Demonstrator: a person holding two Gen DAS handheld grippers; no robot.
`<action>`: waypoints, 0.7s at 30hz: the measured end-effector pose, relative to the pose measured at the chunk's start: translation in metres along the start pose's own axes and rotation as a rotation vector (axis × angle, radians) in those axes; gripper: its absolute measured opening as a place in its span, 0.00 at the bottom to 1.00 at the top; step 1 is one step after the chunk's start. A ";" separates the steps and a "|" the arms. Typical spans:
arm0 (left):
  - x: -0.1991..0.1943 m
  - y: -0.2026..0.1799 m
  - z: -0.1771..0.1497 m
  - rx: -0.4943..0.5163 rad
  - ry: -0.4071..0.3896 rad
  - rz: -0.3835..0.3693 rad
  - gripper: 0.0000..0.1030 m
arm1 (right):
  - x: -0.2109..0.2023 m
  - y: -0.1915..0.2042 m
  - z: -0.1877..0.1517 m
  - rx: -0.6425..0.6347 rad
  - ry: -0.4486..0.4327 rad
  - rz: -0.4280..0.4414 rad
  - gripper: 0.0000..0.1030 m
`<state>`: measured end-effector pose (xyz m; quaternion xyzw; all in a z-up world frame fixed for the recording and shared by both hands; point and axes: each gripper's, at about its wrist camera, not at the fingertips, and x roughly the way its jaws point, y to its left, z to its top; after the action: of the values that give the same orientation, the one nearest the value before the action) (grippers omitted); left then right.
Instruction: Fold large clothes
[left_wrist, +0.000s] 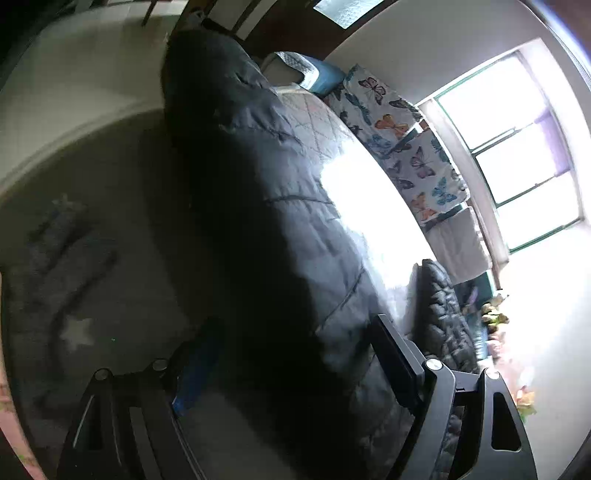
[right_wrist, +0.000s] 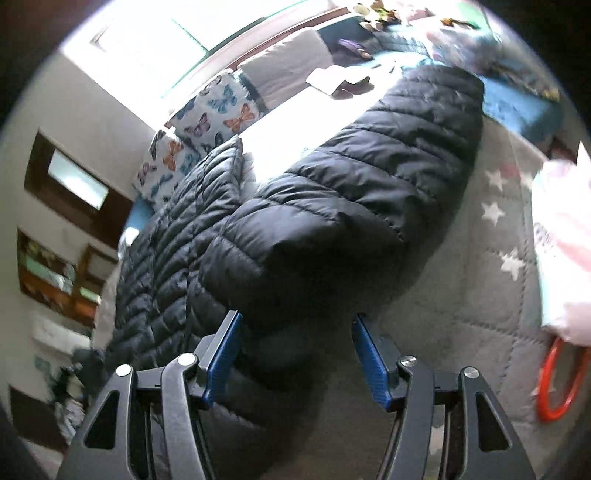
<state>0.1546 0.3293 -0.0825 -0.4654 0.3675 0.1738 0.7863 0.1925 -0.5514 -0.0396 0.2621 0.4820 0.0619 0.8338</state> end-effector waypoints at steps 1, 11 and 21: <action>0.003 0.001 0.002 -0.009 0.000 -0.025 0.82 | 0.003 -0.004 0.001 0.034 -0.002 0.024 0.65; 0.008 -0.028 0.015 0.091 -0.078 -0.044 0.11 | 0.034 -0.011 -0.001 0.140 0.046 0.193 0.60; -0.064 -0.060 0.057 0.195 -0.280 -0.021 0.07 | 0.022 0.061 -0.025 -0.088 0.105 0.237 0.17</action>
<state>0.1724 0.3525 0.0183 -0.3619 0.2644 0.1920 0.8731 0.1927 -0.4820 -0.0360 0.2766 0.4875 0.1949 0.8049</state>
